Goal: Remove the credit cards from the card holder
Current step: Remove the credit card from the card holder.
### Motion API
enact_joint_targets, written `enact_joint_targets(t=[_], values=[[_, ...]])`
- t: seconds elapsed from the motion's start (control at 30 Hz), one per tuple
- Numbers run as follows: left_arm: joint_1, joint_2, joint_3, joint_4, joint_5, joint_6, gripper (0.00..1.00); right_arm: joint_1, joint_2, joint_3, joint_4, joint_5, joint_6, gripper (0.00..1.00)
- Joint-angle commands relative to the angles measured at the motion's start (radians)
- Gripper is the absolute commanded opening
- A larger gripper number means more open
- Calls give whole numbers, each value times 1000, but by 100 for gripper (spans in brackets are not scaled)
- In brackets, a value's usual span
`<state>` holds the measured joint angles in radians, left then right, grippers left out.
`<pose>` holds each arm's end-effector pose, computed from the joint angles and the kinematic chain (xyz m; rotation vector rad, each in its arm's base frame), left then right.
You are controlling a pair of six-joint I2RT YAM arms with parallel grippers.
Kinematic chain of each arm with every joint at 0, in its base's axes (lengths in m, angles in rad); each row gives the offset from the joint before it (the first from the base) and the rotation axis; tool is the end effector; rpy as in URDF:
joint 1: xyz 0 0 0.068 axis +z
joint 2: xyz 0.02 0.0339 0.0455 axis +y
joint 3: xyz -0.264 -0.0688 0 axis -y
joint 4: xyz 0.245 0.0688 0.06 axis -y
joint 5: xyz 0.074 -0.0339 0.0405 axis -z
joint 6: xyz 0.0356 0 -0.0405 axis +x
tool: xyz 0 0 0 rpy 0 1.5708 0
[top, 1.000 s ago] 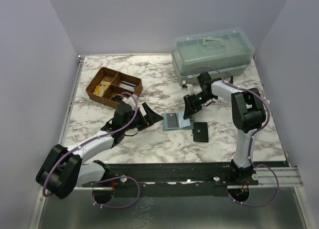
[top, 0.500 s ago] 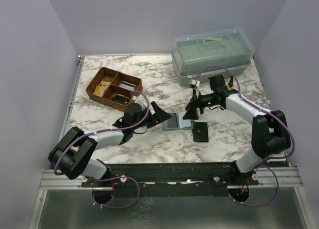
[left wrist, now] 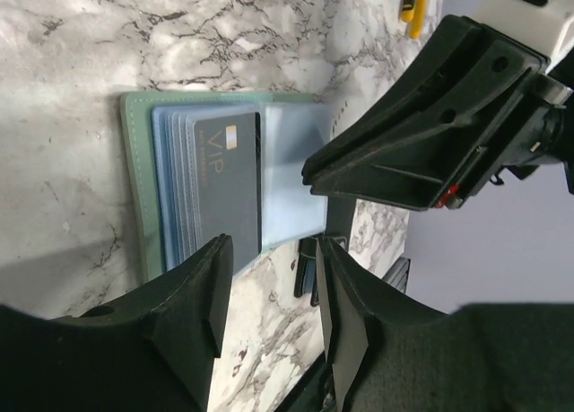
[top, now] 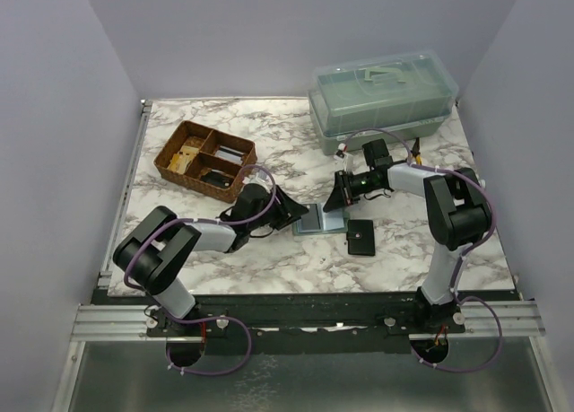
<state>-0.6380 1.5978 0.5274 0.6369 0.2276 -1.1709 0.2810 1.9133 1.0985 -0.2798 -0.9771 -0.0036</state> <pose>0.2329 -0.1827 0.1456 -0.4383 2.2364 -1.3024 0.3410 0.1291 0.1416 -0.6670 2.4044 1.3858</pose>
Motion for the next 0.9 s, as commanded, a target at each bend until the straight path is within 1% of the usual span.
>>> enact_joint_targets(t=[0.0,0.13,0.27,0.4,0.53,0.73,0.87], values=[[-20,34,78,-130,-86,-22,47,-2,23,15,31,71,77,17],[-45,32,146,-295,-157,10,47,0,42,25,21,76,80,16],[-62,31,185,-372,-198,30,47,2,60,34,8,75,78,16],[-76,35,245,-505,-261,51,47,9,65,38,1,97,71,16],[-87,23,275,-577,-311,68,49,13,76,44,-9,112,66,16],[-89,36,284,-566,-269,79,49,15,82,49,-17,118,63,16],[-90,39,281,-529,-231,91,46,15,85,52,-19,117,62,15]])
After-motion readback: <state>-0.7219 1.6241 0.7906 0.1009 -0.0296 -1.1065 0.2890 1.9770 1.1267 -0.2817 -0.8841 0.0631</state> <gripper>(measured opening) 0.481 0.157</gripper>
